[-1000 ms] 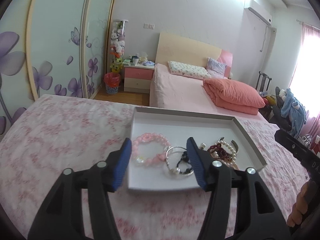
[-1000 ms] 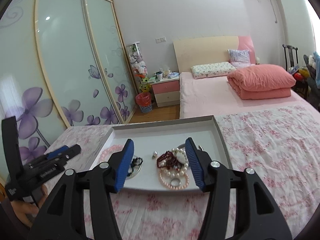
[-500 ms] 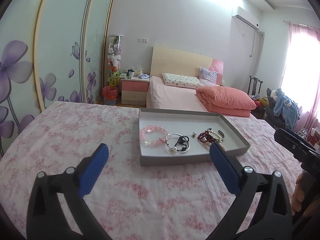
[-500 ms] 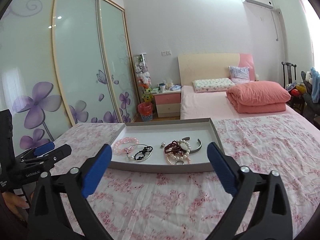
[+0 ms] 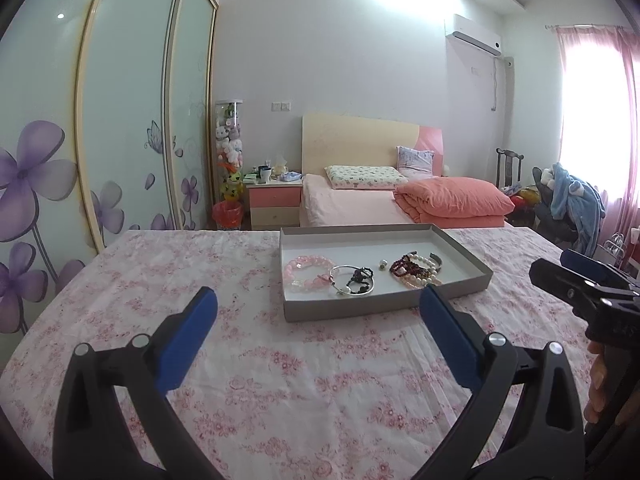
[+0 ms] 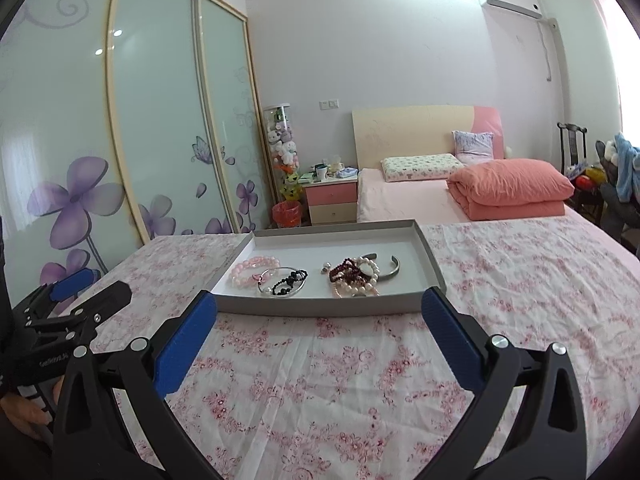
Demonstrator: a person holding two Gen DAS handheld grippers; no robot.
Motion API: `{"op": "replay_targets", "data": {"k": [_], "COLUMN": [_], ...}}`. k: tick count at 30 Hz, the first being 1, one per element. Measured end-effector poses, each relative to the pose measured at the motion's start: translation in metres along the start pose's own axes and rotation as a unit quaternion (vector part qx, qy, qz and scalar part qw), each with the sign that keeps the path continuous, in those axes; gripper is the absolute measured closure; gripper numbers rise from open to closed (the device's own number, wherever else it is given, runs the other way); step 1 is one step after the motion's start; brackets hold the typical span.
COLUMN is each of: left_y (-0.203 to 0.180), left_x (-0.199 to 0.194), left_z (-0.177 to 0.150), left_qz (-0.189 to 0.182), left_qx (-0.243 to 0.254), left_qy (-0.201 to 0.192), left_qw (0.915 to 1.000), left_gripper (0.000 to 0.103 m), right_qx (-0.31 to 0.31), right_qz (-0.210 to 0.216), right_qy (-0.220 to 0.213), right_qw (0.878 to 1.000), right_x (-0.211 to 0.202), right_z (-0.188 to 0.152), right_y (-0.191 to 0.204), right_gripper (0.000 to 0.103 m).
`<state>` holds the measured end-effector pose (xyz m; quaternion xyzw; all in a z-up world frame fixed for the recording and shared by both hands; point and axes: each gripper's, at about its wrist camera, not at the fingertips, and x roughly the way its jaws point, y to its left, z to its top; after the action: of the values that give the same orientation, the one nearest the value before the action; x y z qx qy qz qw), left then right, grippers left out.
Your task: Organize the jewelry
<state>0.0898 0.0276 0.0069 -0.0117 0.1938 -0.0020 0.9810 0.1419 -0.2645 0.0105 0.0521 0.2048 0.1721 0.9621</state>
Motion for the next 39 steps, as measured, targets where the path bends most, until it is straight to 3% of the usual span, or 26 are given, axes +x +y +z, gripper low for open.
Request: {"op": "replay_targets", "data": {"k": [39], "left_y": [0.0012], "left_x": [0.0077], "left_z": [-0.0035], "left_qz": [-0.008], "left_qx": [-0.014], "left_qy": [0.013], "left_qw": [0.9998], "left_gripper": [0.004], "right_qx": [0.004], "right_qz": [0.006], "right_qy": [0.002], "right_qw": [1.0], "right_x": [-0.0022], "right_z": [-0.0061], "right_y": [0.0012], "right_gripper": [0.002]}}
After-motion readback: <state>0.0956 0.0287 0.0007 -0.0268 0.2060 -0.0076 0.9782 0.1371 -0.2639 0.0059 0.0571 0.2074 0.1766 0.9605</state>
